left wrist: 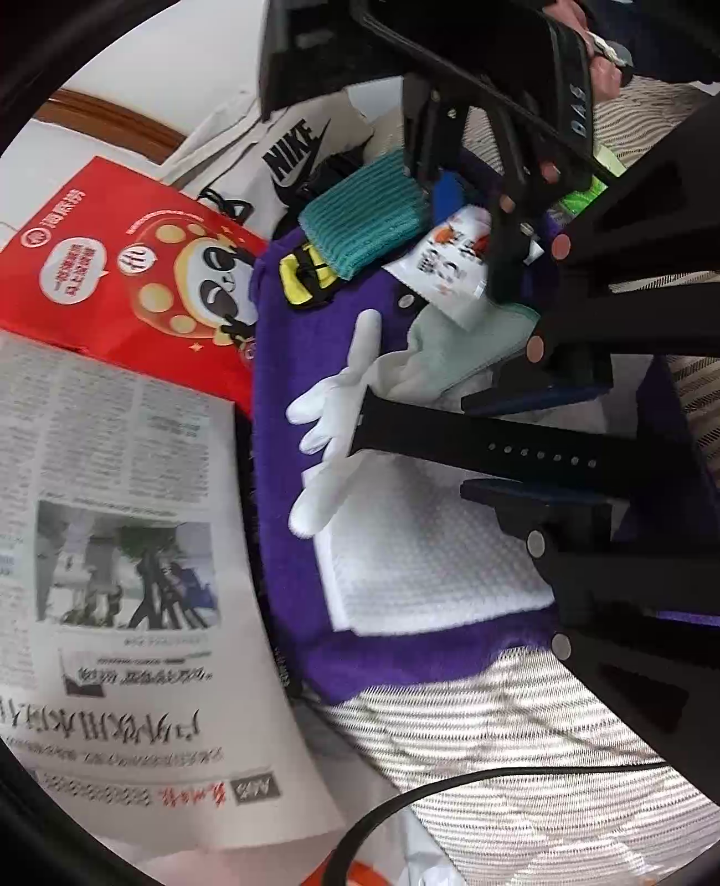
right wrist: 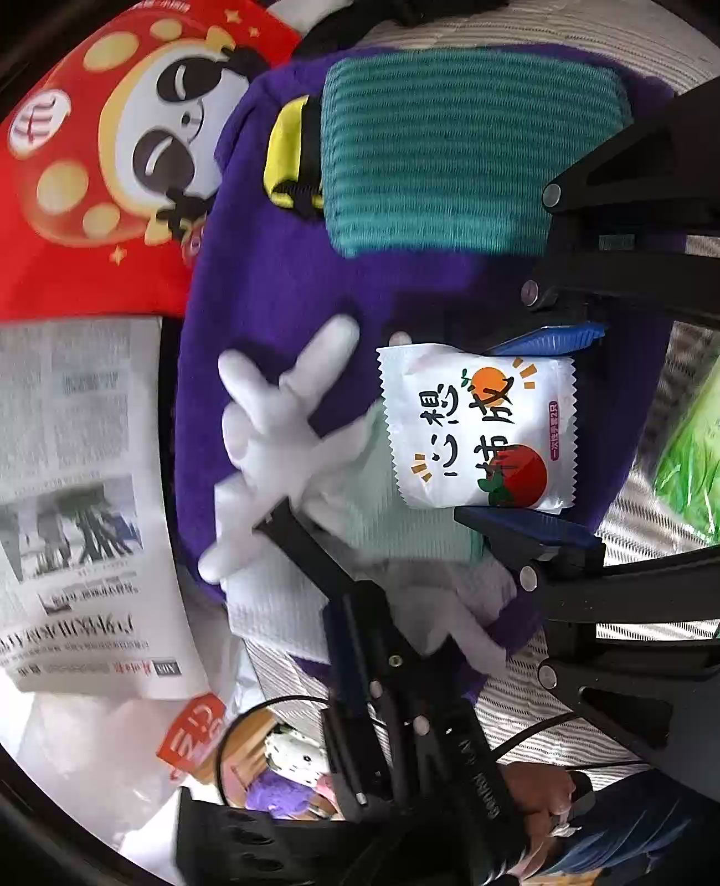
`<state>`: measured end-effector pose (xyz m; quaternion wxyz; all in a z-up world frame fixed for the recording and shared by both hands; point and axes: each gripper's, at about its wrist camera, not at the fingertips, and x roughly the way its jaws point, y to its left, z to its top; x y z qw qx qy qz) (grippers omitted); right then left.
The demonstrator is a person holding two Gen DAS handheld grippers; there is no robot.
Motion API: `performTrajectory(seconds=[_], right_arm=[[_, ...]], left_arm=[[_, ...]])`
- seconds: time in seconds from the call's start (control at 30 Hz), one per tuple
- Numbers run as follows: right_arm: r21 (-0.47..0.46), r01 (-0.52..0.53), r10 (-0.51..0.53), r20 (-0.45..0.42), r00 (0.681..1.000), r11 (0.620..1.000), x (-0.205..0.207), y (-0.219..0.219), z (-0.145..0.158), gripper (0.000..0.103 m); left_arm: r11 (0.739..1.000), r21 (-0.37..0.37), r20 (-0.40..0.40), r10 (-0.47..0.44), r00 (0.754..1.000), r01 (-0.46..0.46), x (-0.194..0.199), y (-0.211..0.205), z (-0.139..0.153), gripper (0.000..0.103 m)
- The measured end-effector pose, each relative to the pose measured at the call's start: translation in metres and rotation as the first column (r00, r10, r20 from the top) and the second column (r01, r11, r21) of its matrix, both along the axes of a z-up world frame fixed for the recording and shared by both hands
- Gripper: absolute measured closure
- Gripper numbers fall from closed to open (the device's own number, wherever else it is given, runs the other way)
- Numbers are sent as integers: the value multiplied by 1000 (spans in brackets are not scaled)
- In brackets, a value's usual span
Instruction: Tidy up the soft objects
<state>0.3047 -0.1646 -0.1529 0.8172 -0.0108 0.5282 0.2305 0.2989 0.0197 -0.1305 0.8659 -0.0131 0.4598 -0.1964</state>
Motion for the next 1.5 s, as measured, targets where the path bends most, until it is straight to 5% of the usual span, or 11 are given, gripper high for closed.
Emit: performTrajectory(seconds=[0.17,0.8,1.2,1.5], right_arm=[[6,-4,4,-16,1000,1000,3,9,-7,54],[-47,-10,8,-27,1000,999,2,34,-9,31],[-15,140,-138,65,988,990,-48,-39,40,31],[5,282,-279,165,946,959,-112,-123,70,31]], left_arm=[[999,-1,11,46,999,-46,-5,13,13,70],[998,39,55,45,997,-47,-80,35,35,64],[995,-17,-17,-96,995,96,-154,17,5,62],[941,6,-21,-339,941,339,-192,-41,-12,60]])
